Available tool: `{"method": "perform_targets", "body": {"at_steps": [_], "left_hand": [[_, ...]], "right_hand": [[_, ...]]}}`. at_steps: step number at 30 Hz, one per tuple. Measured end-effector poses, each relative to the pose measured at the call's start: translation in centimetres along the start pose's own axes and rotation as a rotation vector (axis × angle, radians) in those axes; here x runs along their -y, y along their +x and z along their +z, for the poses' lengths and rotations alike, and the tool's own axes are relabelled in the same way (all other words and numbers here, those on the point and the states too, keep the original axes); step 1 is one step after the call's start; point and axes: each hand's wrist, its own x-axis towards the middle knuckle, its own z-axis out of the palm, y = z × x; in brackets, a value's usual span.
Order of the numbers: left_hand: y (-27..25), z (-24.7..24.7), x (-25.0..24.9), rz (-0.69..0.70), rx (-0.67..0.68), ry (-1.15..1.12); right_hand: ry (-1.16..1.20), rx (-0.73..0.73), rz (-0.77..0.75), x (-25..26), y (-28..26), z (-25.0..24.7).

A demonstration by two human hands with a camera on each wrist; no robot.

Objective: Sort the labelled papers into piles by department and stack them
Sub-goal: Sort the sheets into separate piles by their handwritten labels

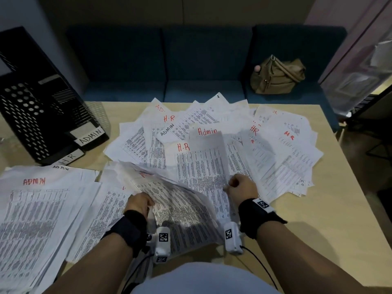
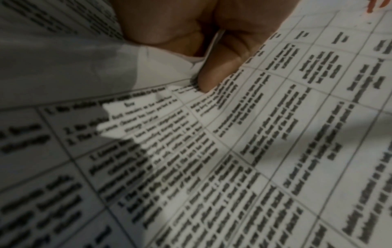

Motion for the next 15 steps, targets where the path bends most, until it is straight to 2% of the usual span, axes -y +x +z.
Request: {"method": "perform_targets", "body": {"at_steps": [2,4,7,9,11,15], "left_hand": [[-0.2,0.5,0.0,0.082,-0.019,0.145],[-0.5,0.7,-0.1,0.055,-0.043,0.108],[-1.2,1.0,-0.4,0.053,-0.014,0.121],[-1.6,1.3,-0.5,0.068,0.008,0.095],[-2.3,1.6,-0.8,0.084,0.053,0.024],[-3.2,1.8,-0.8,0.163,0.236,-0.046]], "right_hand": [[0.060,-0.061,0.003,-0.6,0.1,-0.5],[0.194,-0.091,-0.031,-1.1,0.1,-0.7],[0.452,-0.031,-0.075,-0.9,-0.5,-1.1],[0.532,0.017,-0.089,-1.0,-1.0,-1.3],[0.567,0.062,-0.089,-1.6,-1.5,-1.8],[0.554,0.150,-0.148,-2.4,-3.0,-3.2]]}}
